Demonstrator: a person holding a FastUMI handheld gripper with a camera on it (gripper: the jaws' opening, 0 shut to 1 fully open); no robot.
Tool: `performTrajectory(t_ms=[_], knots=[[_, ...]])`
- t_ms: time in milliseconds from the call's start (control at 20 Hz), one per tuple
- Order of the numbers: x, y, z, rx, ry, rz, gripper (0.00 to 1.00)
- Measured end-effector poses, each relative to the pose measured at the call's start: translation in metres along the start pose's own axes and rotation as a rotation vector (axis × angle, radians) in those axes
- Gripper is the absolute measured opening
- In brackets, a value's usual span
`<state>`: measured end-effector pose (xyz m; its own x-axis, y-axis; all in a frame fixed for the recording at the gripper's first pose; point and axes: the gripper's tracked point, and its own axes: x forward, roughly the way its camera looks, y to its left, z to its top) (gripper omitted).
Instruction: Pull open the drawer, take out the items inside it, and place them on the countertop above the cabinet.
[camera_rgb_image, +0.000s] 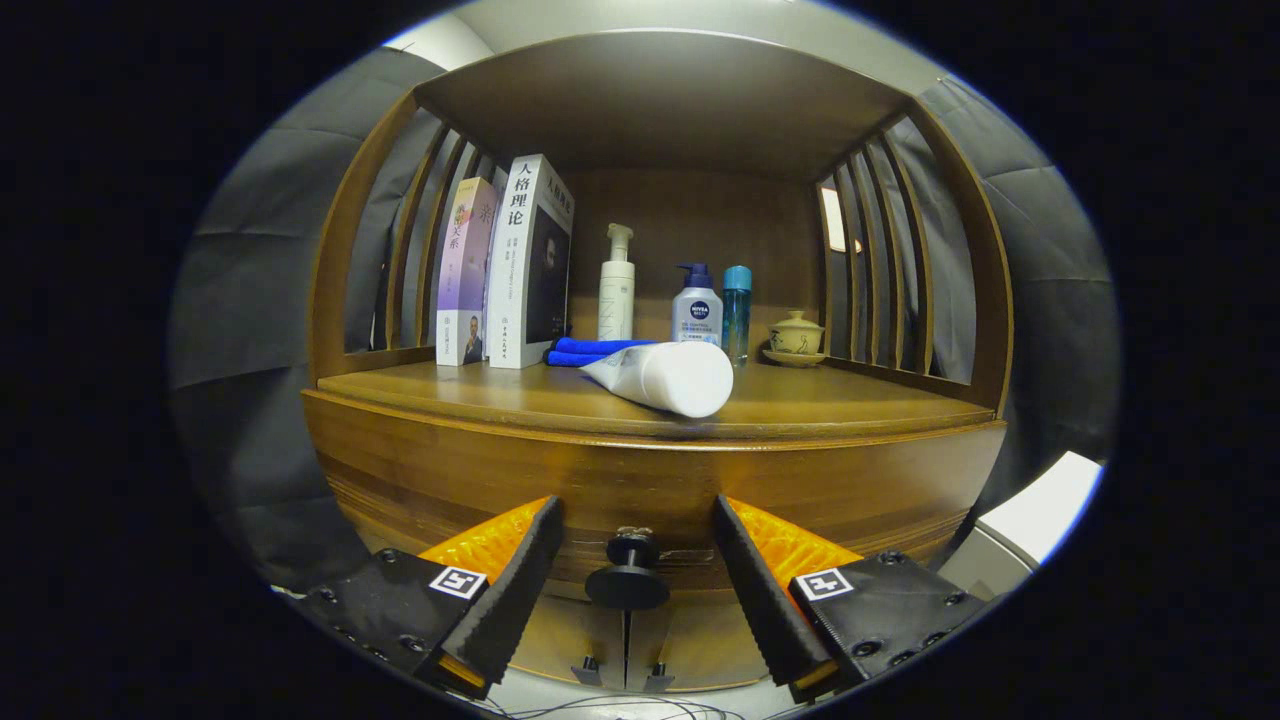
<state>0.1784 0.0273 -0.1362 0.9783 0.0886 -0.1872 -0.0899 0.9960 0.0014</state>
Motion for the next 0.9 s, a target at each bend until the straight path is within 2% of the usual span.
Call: performTrajectory(t_ms=[200, 350, 450, 700, 900], knots=[[0.001, -0.001, 0.001, 0.002, -0.024, -0.026, 0.97], [0.000, 0.003, 0.001, 0.015, -0.035, 0.007, 0.97], [-0.009, -0.001, 0.008, 0.003, -0.041, -0.001, 0.97], [-0.052, 0.006, 0.049, -0.040, -0.087, -0.013, 0.97], [-0.097, 0.008, 0.085, -0.019, -0.114, -0.034, 0.97]])
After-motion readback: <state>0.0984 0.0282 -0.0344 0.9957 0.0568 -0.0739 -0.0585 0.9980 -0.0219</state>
